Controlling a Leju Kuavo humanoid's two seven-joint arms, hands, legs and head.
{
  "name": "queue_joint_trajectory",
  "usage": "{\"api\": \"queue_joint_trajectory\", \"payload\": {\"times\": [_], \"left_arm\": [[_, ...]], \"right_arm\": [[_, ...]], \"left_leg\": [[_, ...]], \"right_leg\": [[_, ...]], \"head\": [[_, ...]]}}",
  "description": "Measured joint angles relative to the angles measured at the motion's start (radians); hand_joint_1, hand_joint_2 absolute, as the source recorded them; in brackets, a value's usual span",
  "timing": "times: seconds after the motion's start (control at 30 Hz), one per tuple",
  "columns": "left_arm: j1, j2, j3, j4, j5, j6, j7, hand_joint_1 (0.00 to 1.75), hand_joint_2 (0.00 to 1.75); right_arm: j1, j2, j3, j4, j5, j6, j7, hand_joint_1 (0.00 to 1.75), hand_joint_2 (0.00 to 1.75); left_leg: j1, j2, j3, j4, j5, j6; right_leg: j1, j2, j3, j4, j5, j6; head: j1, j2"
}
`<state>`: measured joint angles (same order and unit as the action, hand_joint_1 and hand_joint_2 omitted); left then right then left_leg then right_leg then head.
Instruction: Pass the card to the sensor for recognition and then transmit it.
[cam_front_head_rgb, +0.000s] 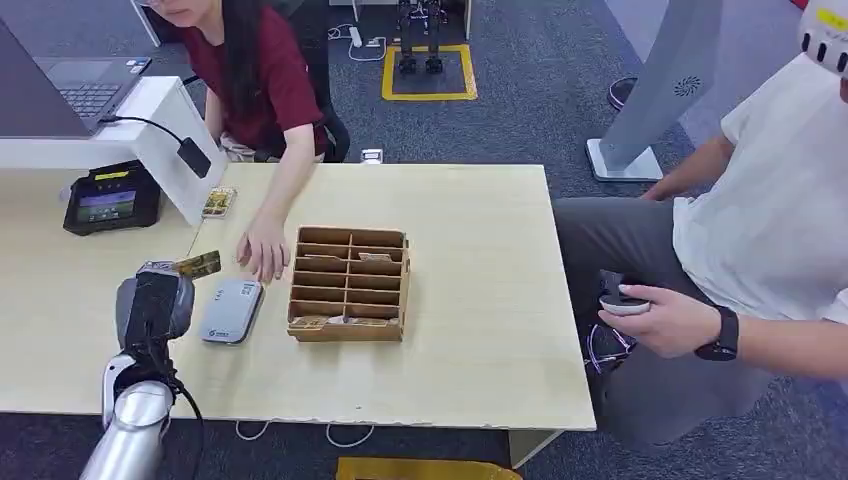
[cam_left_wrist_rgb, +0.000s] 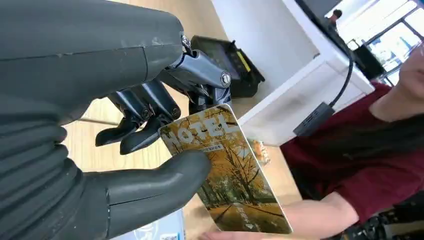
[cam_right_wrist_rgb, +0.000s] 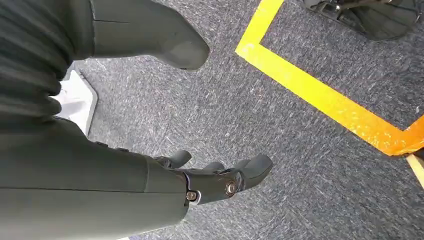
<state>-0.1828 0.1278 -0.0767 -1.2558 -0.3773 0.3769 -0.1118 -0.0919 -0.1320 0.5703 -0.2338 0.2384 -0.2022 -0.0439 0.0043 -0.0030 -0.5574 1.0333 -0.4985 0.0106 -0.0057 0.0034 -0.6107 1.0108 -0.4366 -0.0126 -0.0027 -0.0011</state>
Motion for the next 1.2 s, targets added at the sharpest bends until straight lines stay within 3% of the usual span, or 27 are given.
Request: {"api": "queue_joint_trajectory", "payload": {"times": [0.23, 0.47, 0.6, 1.0, 1.2], "left_arm": [[0.006, 0.004, 0.004, -0.024, -0.024, 0.0, 0.003, 1.75, 1.75], [0.003, 0.027, 0.003, 0.006, -0.105, -0.098, 0.118, 1.75, 1.75], [0.001, 0.03, -0.005, 0.058, -0.113, -0.127, 0.146, 1.75, 1.75], [-0.014, 0.03, -0.018, 0.127, -0.113, -0.13, 0.146, 1.75, 1.75], [-0.032, 0.034, -0.022, 0.163, -0.108, -0.169, 0.17, 1.75, 1.75]], "right_arm": [[0.0, 0.0, -0.003, 0.0, 0.002, 0.0, 0.0, 0.0, 1.75], [-0.003, 0.0, -0.005, -0.001, 0.015, 0.006, 0.007, 0.0, 1.75], [-0.008, 0.0, -0.007, -0.001, 0.022, 0.01, 0.013, 0.0, 1.75], [-0.013, 0.002, -0.011, -0.002, 0.035, 0.011, 0.021, 0.0, 1.75], [-0.015, 0.004, -0.013, -0.002, 0.047, 0.016, 0.022, 0.0, 1.75]], "left_leg": [[0.0, 0.0, 0.0, 0.0, 0.0, 0.0], [0.0, 0.0, 0.0, 0.0, 0.0, 0.0], [0.0, 0.001, 0.0, 0.0, 0.0, 0.0], [0.0, 0.001, -0.001, 0.0, 0.0, 0.0], [0.0, 0.001, -0.001, 0.0, 0.0, 0.0]], "right_leg": [[0.0, 0.0, 0.0, 0.0, 0.0, 0.0], [0.0, 0.0, -0.001, 0.0, 0.0, 0.0], [0.0, 0.0, -0.001, 0.0, 0.0, 0.0], [0.0, 0.0, -0.001, 0.0, 0.0, 0.0], [0.0, 0.0, -0.002, 0.0, 0.0, 0.0]], "head": [[0.0, 0.0], [0.0, 0.0], [0.0, 0.0], [0.0, 0.0], [0.0, 0.0]]}}
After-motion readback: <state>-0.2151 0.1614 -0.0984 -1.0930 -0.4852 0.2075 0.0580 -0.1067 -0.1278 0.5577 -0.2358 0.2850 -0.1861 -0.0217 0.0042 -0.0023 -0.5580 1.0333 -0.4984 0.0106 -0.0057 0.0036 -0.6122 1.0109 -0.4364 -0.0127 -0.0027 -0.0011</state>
